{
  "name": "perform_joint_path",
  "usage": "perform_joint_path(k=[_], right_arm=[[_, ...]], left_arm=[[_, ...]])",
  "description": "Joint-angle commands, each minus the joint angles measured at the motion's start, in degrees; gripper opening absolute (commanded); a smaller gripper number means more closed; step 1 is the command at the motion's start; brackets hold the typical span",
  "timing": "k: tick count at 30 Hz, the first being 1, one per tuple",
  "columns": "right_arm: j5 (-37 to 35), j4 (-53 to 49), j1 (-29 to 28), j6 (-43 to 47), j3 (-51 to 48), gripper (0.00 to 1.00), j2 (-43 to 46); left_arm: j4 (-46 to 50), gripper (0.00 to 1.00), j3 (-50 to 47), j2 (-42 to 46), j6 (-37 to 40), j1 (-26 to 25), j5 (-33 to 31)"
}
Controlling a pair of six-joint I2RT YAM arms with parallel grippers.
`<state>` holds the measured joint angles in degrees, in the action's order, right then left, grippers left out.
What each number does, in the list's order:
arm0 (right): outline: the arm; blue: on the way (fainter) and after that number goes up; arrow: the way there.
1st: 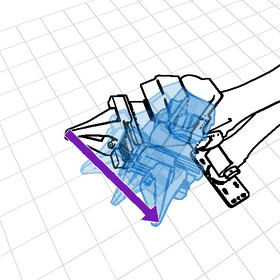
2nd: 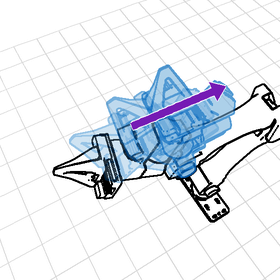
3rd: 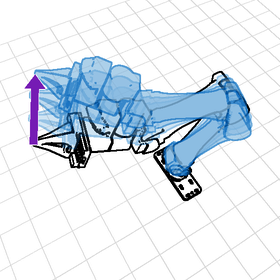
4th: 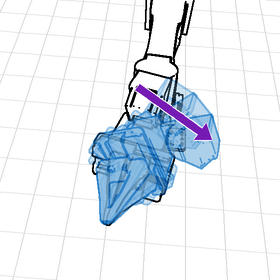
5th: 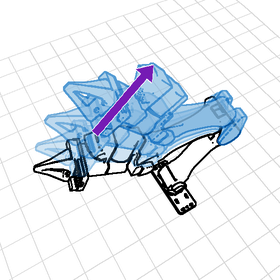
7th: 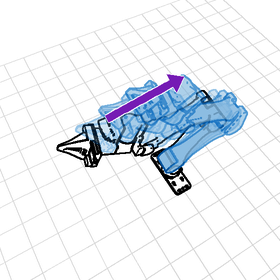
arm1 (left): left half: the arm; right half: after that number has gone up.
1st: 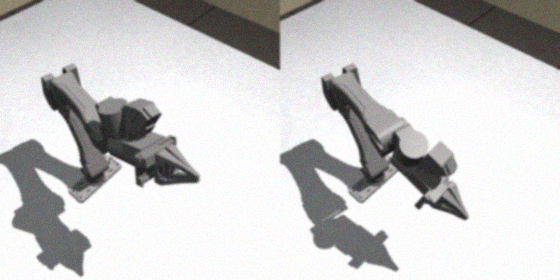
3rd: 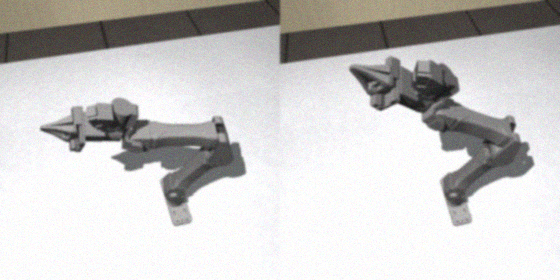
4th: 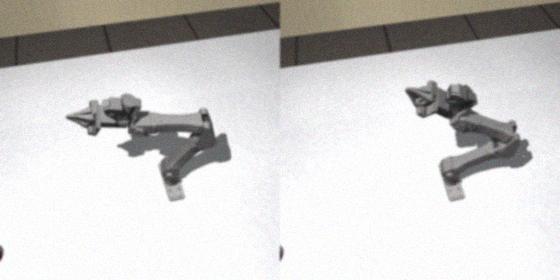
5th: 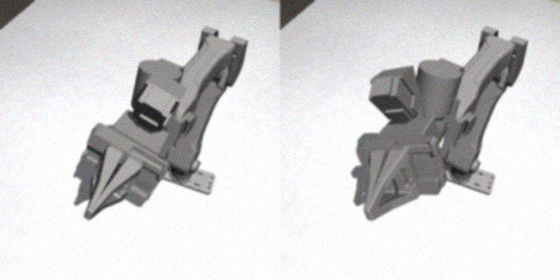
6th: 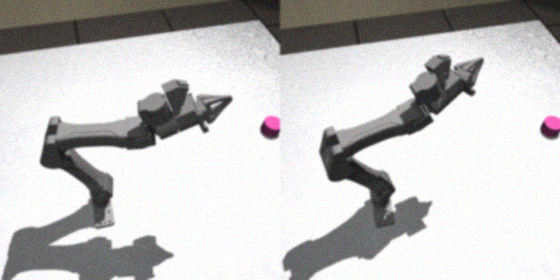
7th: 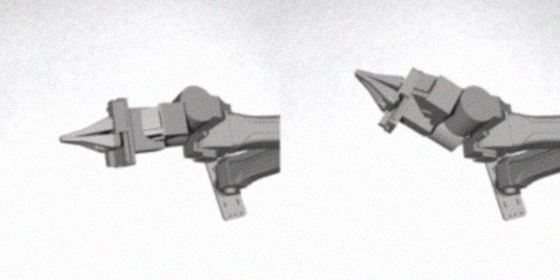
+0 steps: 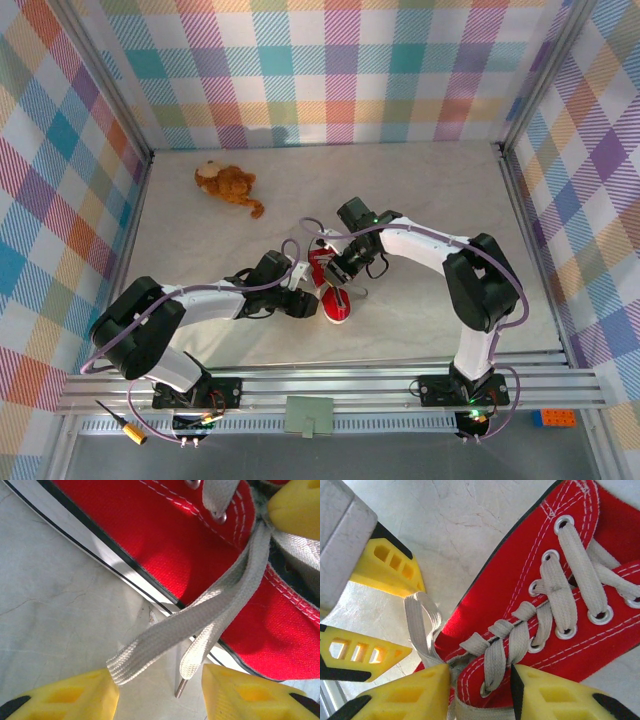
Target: Tie the shoes
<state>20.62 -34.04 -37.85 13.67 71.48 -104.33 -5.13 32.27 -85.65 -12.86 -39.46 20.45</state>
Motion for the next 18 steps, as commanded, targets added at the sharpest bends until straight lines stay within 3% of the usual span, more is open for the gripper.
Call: perform_joint_path(k=[1, 9, 18], right_arm=[[-0.32, 0.03, -0.12, -1.02, 1.32, 0.34, -0.96], [-0.43, 0.32, -0.08, -1.37, 1.32, 0.29, -1.22], [-0.48, 0.28, 0.02, -1.45, 1.11, 0.27, -1.34]], left_arm=[[-5.86, 0.47, -1.23, -0.73, -0.41, -1.74, 3.35], [-3.85, 0.35, -0.72, 1.21, -0.15, -2.58, 3.46], [-6.19, 0.44, 0.15, -2.57, -0.22, -3.01, 1.89]])
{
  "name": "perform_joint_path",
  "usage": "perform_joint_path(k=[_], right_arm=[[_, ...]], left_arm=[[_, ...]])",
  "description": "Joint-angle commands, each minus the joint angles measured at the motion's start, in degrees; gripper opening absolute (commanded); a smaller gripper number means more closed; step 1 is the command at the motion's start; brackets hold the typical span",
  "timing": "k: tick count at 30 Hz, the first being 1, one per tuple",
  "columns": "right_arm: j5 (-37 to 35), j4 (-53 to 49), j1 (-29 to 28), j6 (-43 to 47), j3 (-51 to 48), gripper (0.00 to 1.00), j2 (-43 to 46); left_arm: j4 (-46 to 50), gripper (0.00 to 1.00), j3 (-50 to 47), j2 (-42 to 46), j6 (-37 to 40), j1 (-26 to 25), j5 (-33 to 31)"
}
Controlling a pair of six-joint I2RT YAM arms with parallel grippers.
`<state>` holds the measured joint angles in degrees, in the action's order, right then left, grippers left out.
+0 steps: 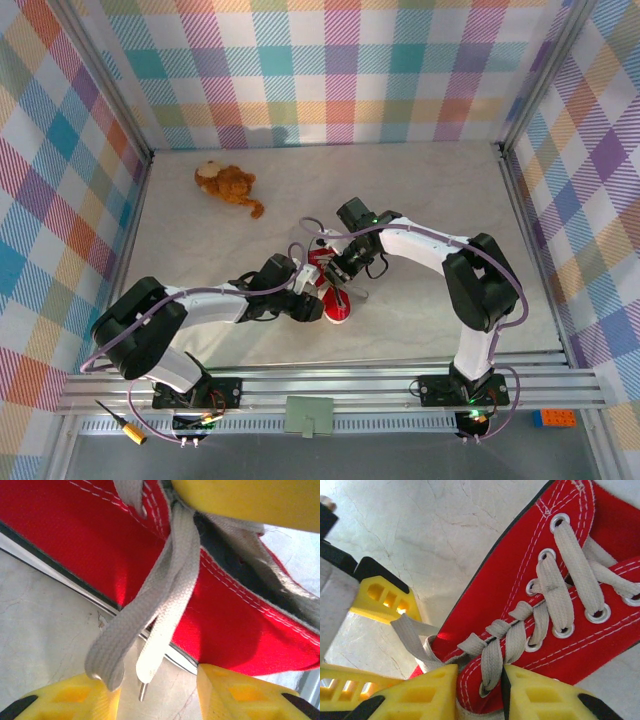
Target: Tie the shoes
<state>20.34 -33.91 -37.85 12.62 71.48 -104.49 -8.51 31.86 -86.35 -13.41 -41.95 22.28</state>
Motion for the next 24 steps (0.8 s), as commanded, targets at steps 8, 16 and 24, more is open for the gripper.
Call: perform_joint_path(k=[8, 16, 24], right_arm=[[-1.64, -0.10, -0.01, -0.23, 0.59, 0.26, -0.67], [-4.46, -0.54, -0.04, -0.09, 0.59, 0.24, -1.01], [-6.02, -0.54, -0.04, -0.41, 0.24, 0.24, -1.30]], left_arm=[[-1.64, 0.00, 0.59, -1.19, -0.48, -0.93, -0.45], [3.98, 0.00, -1.62, 5.16, 0.14, -0.86, -2.68], [5.49, 0.00, -3.62, 8.23, -0.46, -0.93, -3.12]])
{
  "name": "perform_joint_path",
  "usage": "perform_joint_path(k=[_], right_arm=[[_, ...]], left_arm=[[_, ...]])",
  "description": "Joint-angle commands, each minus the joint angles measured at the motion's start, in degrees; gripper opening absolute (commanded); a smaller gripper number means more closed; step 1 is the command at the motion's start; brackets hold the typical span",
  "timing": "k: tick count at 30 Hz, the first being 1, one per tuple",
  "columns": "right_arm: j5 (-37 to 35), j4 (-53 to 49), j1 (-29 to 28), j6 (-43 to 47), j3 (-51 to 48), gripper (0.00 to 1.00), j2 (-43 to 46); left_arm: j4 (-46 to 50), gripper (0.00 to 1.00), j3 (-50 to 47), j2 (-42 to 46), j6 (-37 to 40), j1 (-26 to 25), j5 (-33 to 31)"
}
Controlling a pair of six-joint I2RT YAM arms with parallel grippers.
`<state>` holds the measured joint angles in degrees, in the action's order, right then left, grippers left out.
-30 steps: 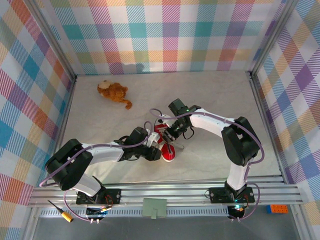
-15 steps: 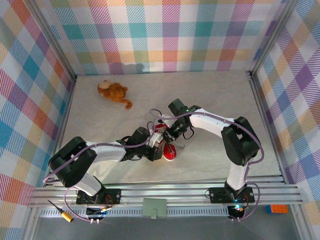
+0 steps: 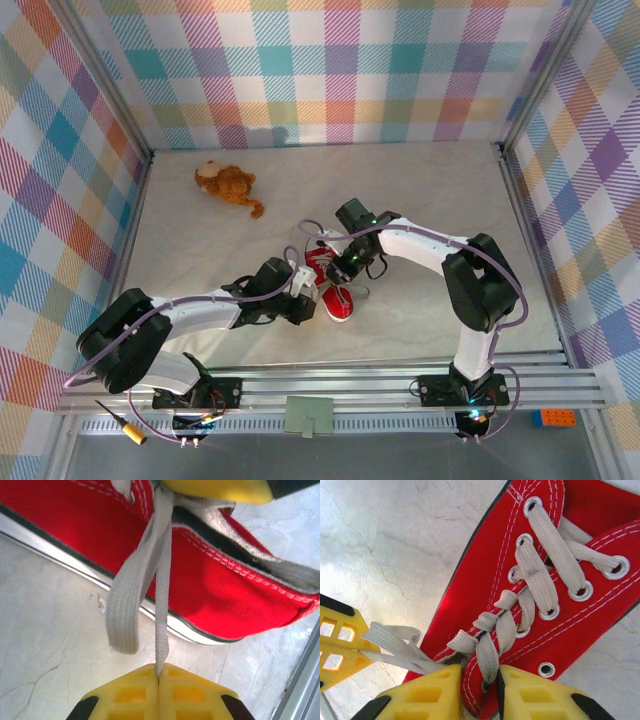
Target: Tie the shoes
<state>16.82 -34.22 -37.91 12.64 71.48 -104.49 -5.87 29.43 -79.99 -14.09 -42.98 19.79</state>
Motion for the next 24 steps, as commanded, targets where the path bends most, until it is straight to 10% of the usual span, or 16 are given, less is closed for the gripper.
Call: perform_joint_path(k=[1, 13, 18, 24], right_arm=[[-2.49, -0.24, 0.03, -0.42, 0.15, 0.24, -1.25], [-2.21, -0.28, 0.04, -0.45, 0.33, 0.26, -1.12], [-0.88, -0.79, 0.35, 1.22, 1.08, 0.43, 4.04], [-5.32, -7.09, 2.05, 9.67, 0.79, 0.53, 11.86]], left_arm=[[3.05, 0.00, -1.28, 2.11, 0.20, 0.10, -0.72], [2.77, 0.00, -3.28, 3.35, -0.32, 0.10, -1.20], [6.32, 0.33, -1.48, 6.64, 0.81, 0.14, -4.00], [18.37, 0.49, 5.29, 14.49, 7.33, 1.34, -11.22]])
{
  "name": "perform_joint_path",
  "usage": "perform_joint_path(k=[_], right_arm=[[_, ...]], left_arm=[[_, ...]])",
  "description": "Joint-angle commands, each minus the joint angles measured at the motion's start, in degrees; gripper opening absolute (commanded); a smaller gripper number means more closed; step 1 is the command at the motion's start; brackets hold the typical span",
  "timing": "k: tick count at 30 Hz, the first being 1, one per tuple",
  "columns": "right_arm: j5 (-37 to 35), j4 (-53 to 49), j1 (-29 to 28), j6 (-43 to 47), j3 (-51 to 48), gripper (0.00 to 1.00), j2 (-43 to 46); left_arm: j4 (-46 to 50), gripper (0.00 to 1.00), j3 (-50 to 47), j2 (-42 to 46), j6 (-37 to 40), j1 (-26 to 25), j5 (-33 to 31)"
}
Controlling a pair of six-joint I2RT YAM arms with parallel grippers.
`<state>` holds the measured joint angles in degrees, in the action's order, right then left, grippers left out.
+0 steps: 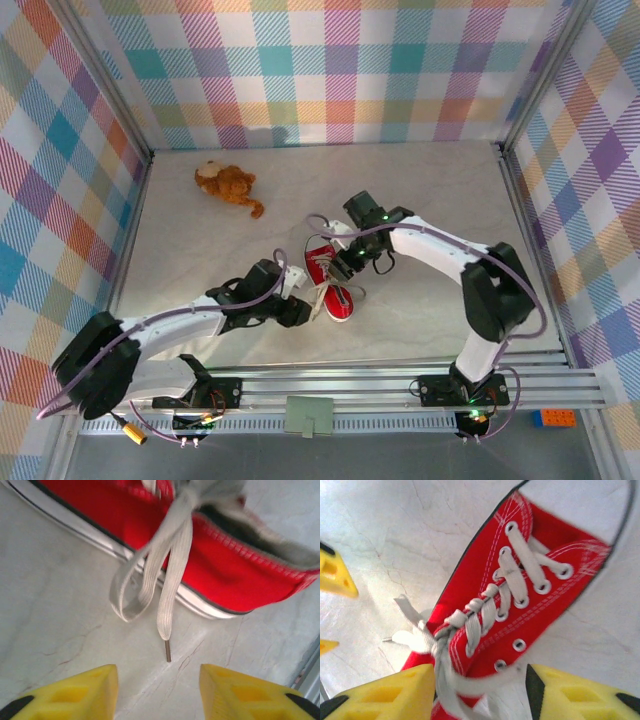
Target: Tie the shoes
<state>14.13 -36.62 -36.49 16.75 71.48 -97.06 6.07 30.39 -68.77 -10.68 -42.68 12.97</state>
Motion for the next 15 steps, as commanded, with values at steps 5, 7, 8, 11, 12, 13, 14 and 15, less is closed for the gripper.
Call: perform_joint_path(k=[5, 7, 8, 11, 12, 13, 14, 15], right_arm=[[-7.74, -4.84, 0.72, 13.52, -7.73, 0.55, 8.81], [-8.33, -3.89, 0.72, 15.63, -11.28, 0.55, 9.66], [-8.21, -3.28, 0.72, 16.68, -12.89, 0.56, 10.00], [-7.69, -1.25, 0.72, 18.59, -15.88, 0.56, 10.57], [-7.54, -0.62, 0.72, 19.32, -16.46, 0.57, 10.52], [-7.54, -0.17, 0.72, 19.92, -16.84, 0.57, 10.25], [-7.54, 0.31, 0.72, 20.69, -17.14, 0.58, 9.63], [-7.51, 0.52, 0.72, 21.30, -17.16, 0.58, 8.76]], left_arm=[[9.43, 0.50, 7.78, 3.79, 7.91, 3.70, -4.64], [9.34, 0.50, 8.87, 2.38, 12.32, 4.09, -1.17], [10.38, 0.50, 9.97, 1.34, 14.87, 4.09, -0.17], [15.25, 0.51, 14.32, -1.99, 22.78, 4.09, 1.09], [16.23, 0.52, 15.47, -3.30, 25.08, 4.09, 0.87], [16.79, 0.52, 16.32, -4.40, 26.76, 4.09, 0.22], [17.11, 0.53, 17.23, -5.81, 28.63, 4.05, -0.34], [17.32, 0.54, 17.95, -7.28, 30.06, 4.18, -0.28]])
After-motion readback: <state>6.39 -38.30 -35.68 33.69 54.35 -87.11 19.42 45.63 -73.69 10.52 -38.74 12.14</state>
